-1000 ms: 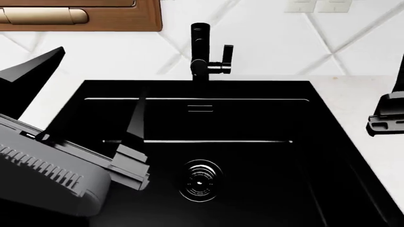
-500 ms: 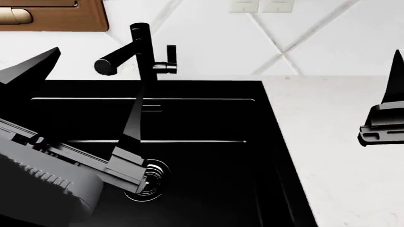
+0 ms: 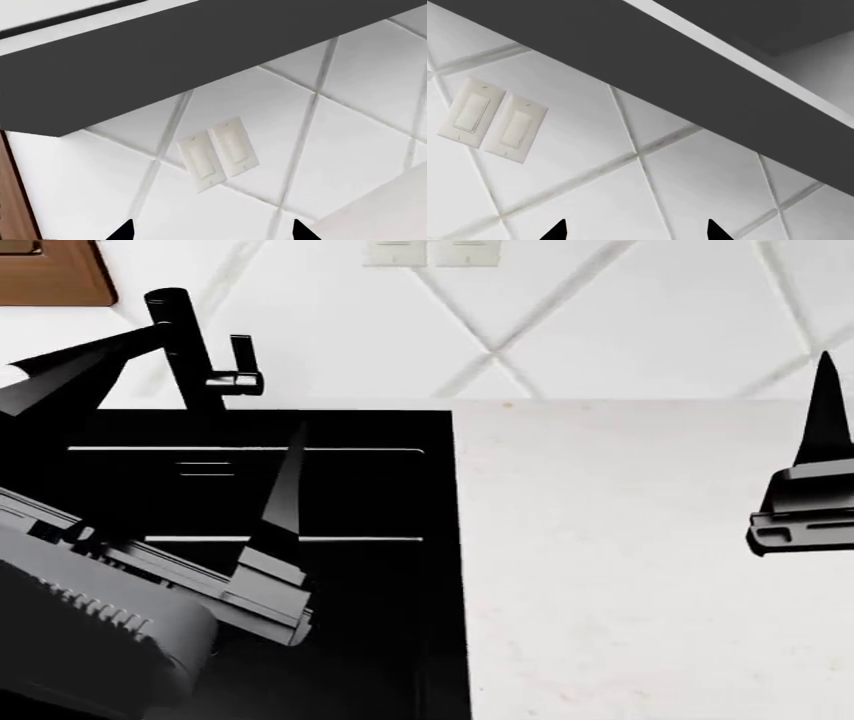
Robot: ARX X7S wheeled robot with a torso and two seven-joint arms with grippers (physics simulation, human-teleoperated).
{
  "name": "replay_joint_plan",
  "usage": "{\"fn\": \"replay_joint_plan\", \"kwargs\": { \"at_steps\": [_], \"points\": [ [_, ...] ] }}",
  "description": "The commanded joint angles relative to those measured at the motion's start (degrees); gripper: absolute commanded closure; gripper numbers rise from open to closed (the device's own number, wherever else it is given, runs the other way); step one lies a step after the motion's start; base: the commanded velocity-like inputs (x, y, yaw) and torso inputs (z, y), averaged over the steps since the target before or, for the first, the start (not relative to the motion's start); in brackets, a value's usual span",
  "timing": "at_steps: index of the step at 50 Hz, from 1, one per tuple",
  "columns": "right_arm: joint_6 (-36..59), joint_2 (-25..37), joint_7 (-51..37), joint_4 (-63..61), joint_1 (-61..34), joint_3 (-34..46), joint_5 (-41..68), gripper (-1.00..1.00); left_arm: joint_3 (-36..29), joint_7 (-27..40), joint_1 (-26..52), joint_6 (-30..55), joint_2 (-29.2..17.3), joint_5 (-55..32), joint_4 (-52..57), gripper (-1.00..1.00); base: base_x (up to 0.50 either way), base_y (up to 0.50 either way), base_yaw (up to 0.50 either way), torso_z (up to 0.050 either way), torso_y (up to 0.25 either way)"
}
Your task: Pick and place the shaker into the drawer. Then close the cabinet.
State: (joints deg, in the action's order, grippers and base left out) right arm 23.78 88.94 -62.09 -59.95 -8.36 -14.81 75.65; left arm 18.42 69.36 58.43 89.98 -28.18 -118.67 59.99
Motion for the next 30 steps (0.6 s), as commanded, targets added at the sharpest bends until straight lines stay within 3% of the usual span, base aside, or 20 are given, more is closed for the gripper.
{"fn": "replay_joint_plan", "kwargs": {
  "at_steps": [1, 30],
  "points": [
    [-1.9, 0.9, -0.4, 0.0, 1.9, 0.7, -1.3, -1.00, 0.7, -0.6, -0.4, 0.0, -0.1, 0.3, 0.0, -1.00, 0.00, -0.50, 0.00, 0.000, 0.000],
    [-2.4, 1.0, -0.2, 0.0, 1.0, 1.9, -1.1, -1.00, 2.5, -2.3, -1.1, 0.0, 0.1, 1.1, 0.0, -1.00, 0.00, -0.50, 0.00, 0.000, 0.000]
  ]
}}
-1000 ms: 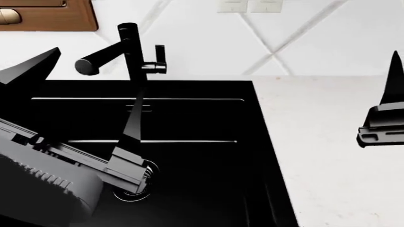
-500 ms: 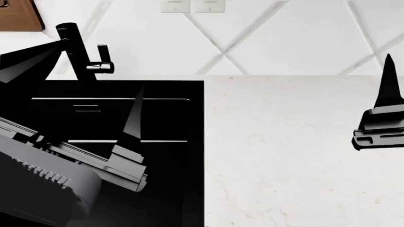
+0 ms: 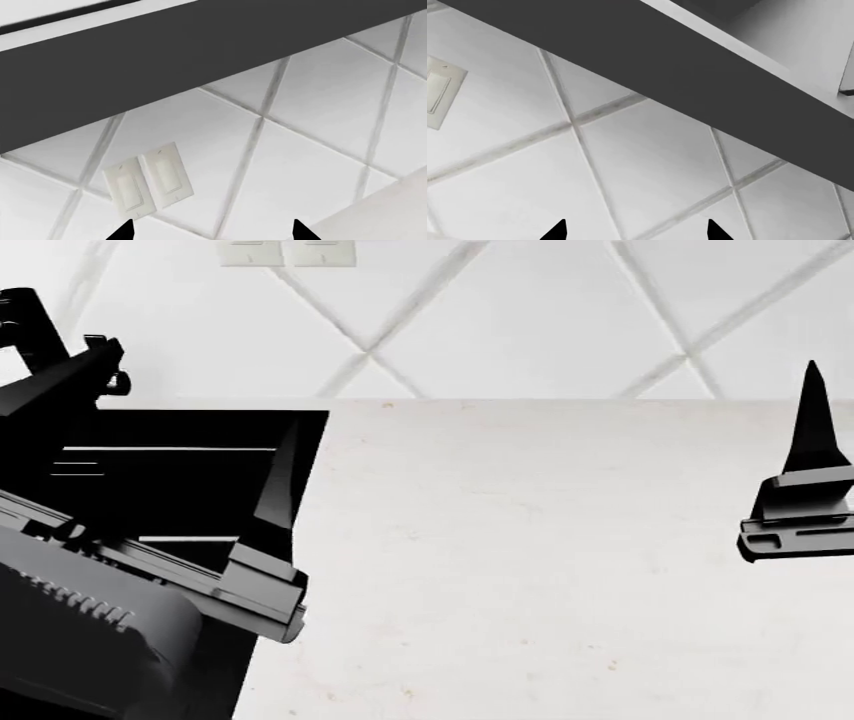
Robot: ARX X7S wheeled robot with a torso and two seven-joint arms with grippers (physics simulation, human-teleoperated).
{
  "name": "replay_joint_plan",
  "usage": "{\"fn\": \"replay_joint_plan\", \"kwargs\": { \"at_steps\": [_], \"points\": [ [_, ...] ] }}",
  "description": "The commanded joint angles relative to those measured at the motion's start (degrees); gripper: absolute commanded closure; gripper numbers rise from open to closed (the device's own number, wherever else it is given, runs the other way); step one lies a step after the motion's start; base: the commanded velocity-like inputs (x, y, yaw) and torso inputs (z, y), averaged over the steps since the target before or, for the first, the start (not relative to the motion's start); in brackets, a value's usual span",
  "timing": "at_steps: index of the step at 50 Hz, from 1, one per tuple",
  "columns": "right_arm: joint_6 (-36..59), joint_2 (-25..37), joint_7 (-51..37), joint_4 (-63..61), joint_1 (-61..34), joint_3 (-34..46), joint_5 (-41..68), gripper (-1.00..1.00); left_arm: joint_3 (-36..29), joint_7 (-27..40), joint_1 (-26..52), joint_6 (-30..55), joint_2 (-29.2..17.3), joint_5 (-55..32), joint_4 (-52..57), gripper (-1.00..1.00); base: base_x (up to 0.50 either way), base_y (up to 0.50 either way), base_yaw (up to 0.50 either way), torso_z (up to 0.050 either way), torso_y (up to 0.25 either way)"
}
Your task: Pick and place the shaker into the drawer. Then close the cabinet.
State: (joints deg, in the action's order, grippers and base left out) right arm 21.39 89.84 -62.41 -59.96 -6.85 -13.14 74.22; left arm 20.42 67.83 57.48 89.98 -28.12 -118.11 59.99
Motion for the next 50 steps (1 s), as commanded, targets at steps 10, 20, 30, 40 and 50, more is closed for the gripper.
{"fn": "replay_joint_plan", "kwargs": {
  "at_steps": [10, 20, 30, 40, 50],
  "points": [
    [0.1, 0.0, 0.1, 0.0, -1.1, 0.6, 0.4, -1.00, 0.5, -1.4, 0.0, 0.0, 0.3, 1.2, 0.0, -1.00, 0.00, -0.50, 0.00, 0.000, 0.000],
    [-0.6, 0.0, -0.2, 0.0, -0.9, 1.9, -0.6, -1.00, 1.0, -1.2, -0.3, 0.0, 0.2, 0.7, 0.0, -1.00, 0.00, -0.50, 0.00, 0.000, 0.000],
    [-0.9, 0.1, -0.1, 0.0, -1.3, 2.7, -1.8, -1.00, 1.5, -1.1, -0.4, 0.0, 0.2, 0.4, 0.0, -1.00, 0.00, -0.13, 0.00, 0.000, 0.000],
    [-1.1, 0.1, -0.3, 0.0, -2.1, 2.9, -0.2, -1.00, 1.6, -0.8, -0.5, 0.0, 0.4, 0.0, 0.0, -1.00, 0.00, -0.29, 0.00, 0.000, 0.000],
    [-0.1, 0.1, 0.1, 0.0, -3.5, 2.5, 1.3, -1.00, 2.0, -0.8, -0.6, 0.0, 0.5, -0.4, 0.0, -1.00, 0.00, -0.50, 0.00, 0.000, 0.000]
  ]
}}
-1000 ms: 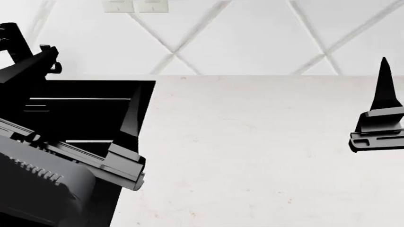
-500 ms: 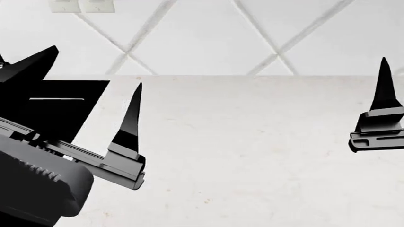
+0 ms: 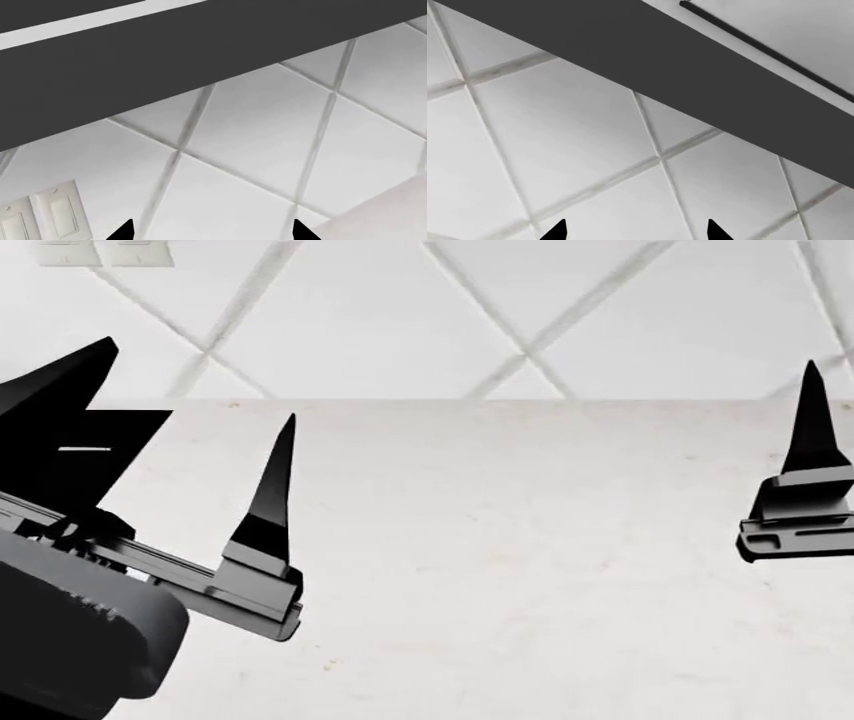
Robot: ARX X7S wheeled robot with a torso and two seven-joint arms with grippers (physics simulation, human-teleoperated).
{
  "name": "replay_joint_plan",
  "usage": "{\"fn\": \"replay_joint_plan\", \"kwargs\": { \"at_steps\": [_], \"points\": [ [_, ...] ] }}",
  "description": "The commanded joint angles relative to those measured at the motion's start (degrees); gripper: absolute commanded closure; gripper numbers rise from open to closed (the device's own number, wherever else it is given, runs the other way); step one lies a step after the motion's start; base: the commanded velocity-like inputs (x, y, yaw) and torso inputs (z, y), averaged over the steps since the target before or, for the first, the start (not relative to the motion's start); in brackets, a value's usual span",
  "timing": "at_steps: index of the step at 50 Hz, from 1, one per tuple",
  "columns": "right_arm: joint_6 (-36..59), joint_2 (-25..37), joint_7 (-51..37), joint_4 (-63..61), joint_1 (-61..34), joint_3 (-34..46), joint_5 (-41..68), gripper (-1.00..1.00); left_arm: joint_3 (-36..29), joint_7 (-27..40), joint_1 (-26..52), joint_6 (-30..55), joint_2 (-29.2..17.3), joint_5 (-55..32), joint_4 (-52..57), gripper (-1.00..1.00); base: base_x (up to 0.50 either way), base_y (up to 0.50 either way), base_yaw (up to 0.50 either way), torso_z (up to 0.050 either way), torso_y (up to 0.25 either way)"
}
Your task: Pick and place the shaker into the drawer. Then close the cabinet.
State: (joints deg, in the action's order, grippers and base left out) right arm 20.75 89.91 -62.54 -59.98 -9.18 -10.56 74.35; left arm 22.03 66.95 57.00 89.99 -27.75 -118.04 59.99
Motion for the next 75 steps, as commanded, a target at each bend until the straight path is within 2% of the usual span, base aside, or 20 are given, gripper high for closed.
{"fn": "replay_joint_plan", "kwargs": {
  "at_steps": [1, 17, 35, 41, 49, 54, 61, 75],
  "points": [
    [0.5, 0.0, 0.2, 0.0, -1.3, -0.1, 1.2, -1.00, 0.4, 0.1, -0.1, 0.0, 0.1, -0.5, 0.0, -1.00, 0.00, -0.50, 0.00, 0.000, 0.000],
    [-0.7, -0.1, 0.0, 0.1, -1.0, 2.6, -1.1, -1.00, 1.3, -1.6, -0.6, 0.0, 0.2, 0.8, 0.0, -1.00, 0.00, -0.50, 0.00, 0.000, 0.000],
    [-0.3, 0.0, 0.0, 0.0, -2.9, 2.8, -0.9, -1.00, 1.6, -0.6, -0.5, 0.0, 0.0, -0.3, 0.0, -1.00, 0.00, -0.01, 0.00, 0.000, 0.000],
    [3.9, -0.1, -0.6, 0.1, -8.9, -2.9, 6.9, -1.00, 1.6, -0.8, -0.3, 0.0, 0.1, -0.1, 0.0, -1.00, 0.00, 0.00, 0.00, 0.000, 0.000],
    [17.1, 0.1, -1.6, 4.0, -25.7, -19.4, 24.2, -1.00, 2.7, -1.2, -0.3, 0.0, 0.0, -0.8, 0.0, -1.00, 0.00, 0.00, 0.00, 0.000, 0.000],
    [23.4, 0.1, 0.4, 7.5, -31.8, -25.2, 27.8, -1.00, 3.5, -1.8, -0.4, 0.0, -0.1, -0.8, 0.0, -1.00, 0.00, 0.00, 0.00, 0.000, 0.000],
    [27.1, 0.1, 1.9, 10.8, -34.3, -27.6, 27.8, -1.00, 3.5, -2.2, -0.4, 0.0, 0.2, -0.4, 0.0, -1.00, 0.00, 0.00, 0.00, 0.000, 0.000],
    [24.3, 0.1, 3.4, 12.2, -32.8, -25.5, 25.5, -1.00, 2.0, -0.1, 0.3, 0.0, 0.8, -1.3, 0.0, -1.00, 0.00, 0.00, 0.00, 0.000, 0.000]
  ]
}}
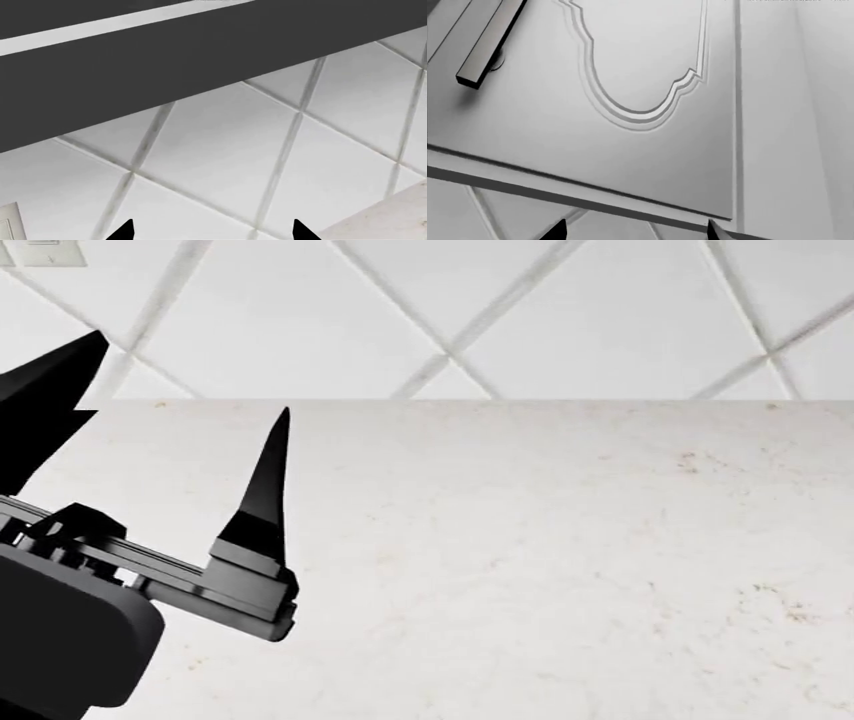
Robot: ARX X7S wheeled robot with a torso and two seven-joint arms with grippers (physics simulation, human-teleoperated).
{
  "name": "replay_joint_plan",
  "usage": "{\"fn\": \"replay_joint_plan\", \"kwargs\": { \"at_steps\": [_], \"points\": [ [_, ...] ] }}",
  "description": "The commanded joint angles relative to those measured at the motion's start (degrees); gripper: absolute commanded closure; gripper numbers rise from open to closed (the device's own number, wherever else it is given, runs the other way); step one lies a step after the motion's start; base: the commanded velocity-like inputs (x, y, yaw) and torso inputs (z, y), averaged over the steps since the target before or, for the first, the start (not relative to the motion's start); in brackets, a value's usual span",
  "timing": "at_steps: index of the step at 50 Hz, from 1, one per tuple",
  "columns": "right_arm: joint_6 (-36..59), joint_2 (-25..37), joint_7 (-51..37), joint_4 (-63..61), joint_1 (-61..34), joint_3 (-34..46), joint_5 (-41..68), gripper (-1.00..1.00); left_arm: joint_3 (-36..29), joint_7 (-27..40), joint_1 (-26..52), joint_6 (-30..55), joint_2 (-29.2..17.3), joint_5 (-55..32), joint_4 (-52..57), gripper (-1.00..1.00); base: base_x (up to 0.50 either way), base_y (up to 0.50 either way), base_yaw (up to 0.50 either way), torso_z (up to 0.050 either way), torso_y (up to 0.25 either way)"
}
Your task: Pick and place the shaker into the drawer. Then close the cabinet.
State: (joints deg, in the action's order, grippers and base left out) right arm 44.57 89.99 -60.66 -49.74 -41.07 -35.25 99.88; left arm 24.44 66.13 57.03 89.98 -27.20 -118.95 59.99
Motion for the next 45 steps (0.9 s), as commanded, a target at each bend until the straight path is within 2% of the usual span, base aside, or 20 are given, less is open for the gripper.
{"fn": "replay_joint_plan", "kwargs": {
  "at_steps": [1, 9, 10, 11, 13, 14, 17, 19, 20, 26, 31, 35, 45],
  "points": [
    [0.0, 0.0, 1.9, 2.0, -0.7, -0.5, -0.5, -1.00, -0.4, 0.5, 0.2, 0.0, 0.2, -0.2, 0.0, -1.00, 0.00, 0.00, 0.00, 0.000, 0.000],
    [-2.2, 0.0, 8.8, 1.6, 0.8, 1.3, -6.8, -1.00, -0.1, 1.0, 0.1, 0.0, 0.7, -1.0, 0.0, -1.00, 0.00, 0.00, 0.00, 0.000, 0.000],
    [6.4, -8.6, 0.2, 10.2, -7.8, 9.9, 1.7, -1.00, 0.0, 0.8, 0.1, 0.0, 0.6, -0.9, 0.0, -1.00, 0.00, 0.00, 0.00, 0.000, 0.000],
    [14.0, -17.2, 8.8, 12.0, -16.4, 18.5, -6.8, -1.00, 0.1, 0.7, 0.1, 0.0, 0.6, -0.8, 0.0, -1.00, 0.00, 0.00, 0.00, 0.000, 0.000],
    [18.8, -34.4, 26.0, 15.7, -33.6, 35.7, -24.0, -1.00, 0.1, 0.9, 0.2, 0.0, 0.6, -1.1, 0.0, -1.00, 0.00, 0.00, 0.00, 0.000, 0.000],
    [20.4, -43.0, 34.6, 17.3, -42.2, 41.1, -32.6, -1.00, 0.1, 1.2, 0.2, 0.0, 0.6, -1.3, 0.0, -1.00, 0.00, 0.00, 0.00, 0.000, 0.000],
    [25.2, -68.7, 60.4, 22.3, -68.0, 46.9, -58.4, -1.00, 0.3, 1.4, 0.2, 0.0, 0.4, -1.7, 0.0, -1.00, 0.00, 0.00, 0.00, 0.000, 0.000],
    [28.0, -85.9, 77.5, 25.7, -71.0, 49.7, -75.6, -1.00, 0.3, 1.7, 0.3, 0.0, 0.3, -2.1, 0.0, -1.00, 0.00, 0.00, 0.00, 0.000, 0.000],
    [29.5, -89.7, 86.1, 27.4, -72.2, 51.0, -84.2, -1.00, 0.3, 1.8, 0.4, 0.0, 0.2, -2.2, 0.0, -1.00, 0.00, 0.00, 0.00, 0.000, 0.000],
    [38.3, -89.5, 136.1, 31.2, -76.7, 55.9, -135.8, -1.00, 1.3, 2.6, 0.4, 0.0, 0.0, -3.9, 0.0, -1.00, 0.00, 0.00, 0.00, 0.000, 0.000],
    [39.6, -88.7, 134.8, 31.0, -76.8, 56.7, -178.7, -1.00, 1.4, 1.3, 0.1, 0.0, 0.3, -2.5, 0.0, -1.00, 0.00, 0.00, 0.00, 0.000, 0.000],
    [39.1, -88.3, 133.4, 30.9, -76.3, 56.6, -178.3, -1.00, 1.6, 1.0, -0.2, 0.0, 0.4, -2.2, 0.0, -1.00, 0.00, 0.00, 0.00, 0.000, 0.000],
    [31.6, -88.2, 120.1, 33.9, -73.3, 51.6, -167.0, -1.00, 2.9, 0.1, -1.1, 0.0, 0.3, -1.8, 0.0, -1.00, 0.00, 0.00, 0.00, 0.000, 0.000]
  ]
}}
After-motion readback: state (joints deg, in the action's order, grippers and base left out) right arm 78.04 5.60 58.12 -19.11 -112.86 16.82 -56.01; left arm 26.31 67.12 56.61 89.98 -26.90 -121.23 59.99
